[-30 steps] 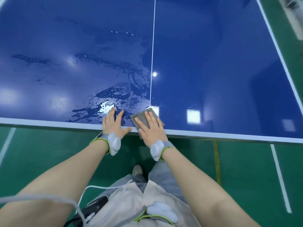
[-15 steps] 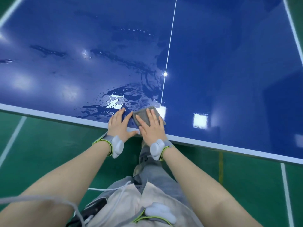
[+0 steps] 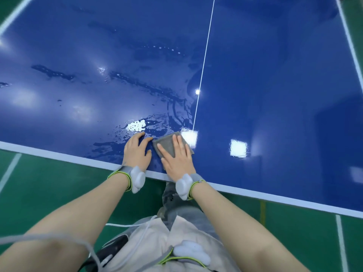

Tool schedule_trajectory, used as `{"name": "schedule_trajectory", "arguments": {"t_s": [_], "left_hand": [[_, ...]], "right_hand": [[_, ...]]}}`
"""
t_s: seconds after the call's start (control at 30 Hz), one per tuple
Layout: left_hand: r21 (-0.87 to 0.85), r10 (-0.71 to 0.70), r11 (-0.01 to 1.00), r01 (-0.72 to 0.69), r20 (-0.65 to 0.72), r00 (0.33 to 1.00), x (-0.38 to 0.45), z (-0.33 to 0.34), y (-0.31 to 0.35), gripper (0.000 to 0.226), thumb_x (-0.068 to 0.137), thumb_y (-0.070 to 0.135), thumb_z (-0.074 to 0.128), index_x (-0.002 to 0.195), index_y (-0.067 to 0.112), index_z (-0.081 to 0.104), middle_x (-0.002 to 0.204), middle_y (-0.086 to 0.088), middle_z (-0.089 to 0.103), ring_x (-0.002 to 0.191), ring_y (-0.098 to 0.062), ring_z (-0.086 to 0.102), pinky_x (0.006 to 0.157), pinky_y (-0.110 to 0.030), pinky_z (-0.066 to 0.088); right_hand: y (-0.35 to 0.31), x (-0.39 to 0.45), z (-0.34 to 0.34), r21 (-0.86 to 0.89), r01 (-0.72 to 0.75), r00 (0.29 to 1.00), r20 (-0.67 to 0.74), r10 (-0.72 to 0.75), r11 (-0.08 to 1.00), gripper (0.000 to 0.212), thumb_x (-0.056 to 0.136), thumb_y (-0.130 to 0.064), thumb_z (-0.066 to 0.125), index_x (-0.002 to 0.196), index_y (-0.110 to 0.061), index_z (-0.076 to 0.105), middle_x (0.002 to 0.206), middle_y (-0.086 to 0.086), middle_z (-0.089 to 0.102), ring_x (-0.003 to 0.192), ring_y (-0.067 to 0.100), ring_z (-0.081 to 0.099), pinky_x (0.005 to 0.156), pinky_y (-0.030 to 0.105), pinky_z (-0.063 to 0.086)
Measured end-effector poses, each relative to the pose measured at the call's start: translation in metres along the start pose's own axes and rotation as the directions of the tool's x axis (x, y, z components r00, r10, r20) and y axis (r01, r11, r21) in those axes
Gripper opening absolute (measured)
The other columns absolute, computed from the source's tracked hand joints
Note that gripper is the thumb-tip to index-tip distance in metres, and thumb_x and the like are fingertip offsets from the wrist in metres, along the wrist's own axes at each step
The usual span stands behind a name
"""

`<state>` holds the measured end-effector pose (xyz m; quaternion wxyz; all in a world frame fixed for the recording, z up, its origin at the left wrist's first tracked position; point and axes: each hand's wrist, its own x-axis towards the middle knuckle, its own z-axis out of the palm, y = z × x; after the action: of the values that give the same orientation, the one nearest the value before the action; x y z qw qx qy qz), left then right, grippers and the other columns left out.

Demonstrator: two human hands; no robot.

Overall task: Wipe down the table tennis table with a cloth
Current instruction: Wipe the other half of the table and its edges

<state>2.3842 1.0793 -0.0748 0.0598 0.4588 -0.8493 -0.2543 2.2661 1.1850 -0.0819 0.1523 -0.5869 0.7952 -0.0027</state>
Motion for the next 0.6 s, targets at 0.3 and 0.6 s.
{"name": "schedule_trajectory", "arguments": {"t_s": [0.3, 0.6], "left_hand": [[-0.031, -0.02, 0.999, 0.019, -0.02, 1.0, 0.021, 0.002, 0.003, 0.043, 0.086, -0.002, 0.048, 0.127, 0.01, 0.054, 0.14, -0.012, 0.039, 0.131, -0.03, 0.031, 0.108, -0.037, 0.02], [-0.084, -0.071, 0.994, 0.067, -0.043, 0.997, 0.048, 0.002, 0.011, 0.044, 0.088, -0.003, 0.046, 0.129, 0.009, 0.053, 0.143, -0.013, 0.037, 0.134, -0.03, 0.028, 0.11, -0.035, 0.016]], "right_hand": [[0.055, 0.046, -0.02, 0.106, -0.271, 0.962, -0.005, 0.273, 0.957, 0.049, 0.1, -0.043, 0.013, 0.149, -0.039, 0.012, 0.158, 0.011, -0.013, 0.146, 0.024, -0.015, 0.115, 0.036, -0.01], [0.023, 0.058, -0.022, 0.058, -0.036, 0.998, 0.059, 0.033, 0.998, 0.054, 0.097, -0.042, 0.005, 0.15, -0.036, 0.011, 0.158, 0.013, -0.009, 0.145, 0.029, -0.014, 0.115, 0.044, -0.009]]}}
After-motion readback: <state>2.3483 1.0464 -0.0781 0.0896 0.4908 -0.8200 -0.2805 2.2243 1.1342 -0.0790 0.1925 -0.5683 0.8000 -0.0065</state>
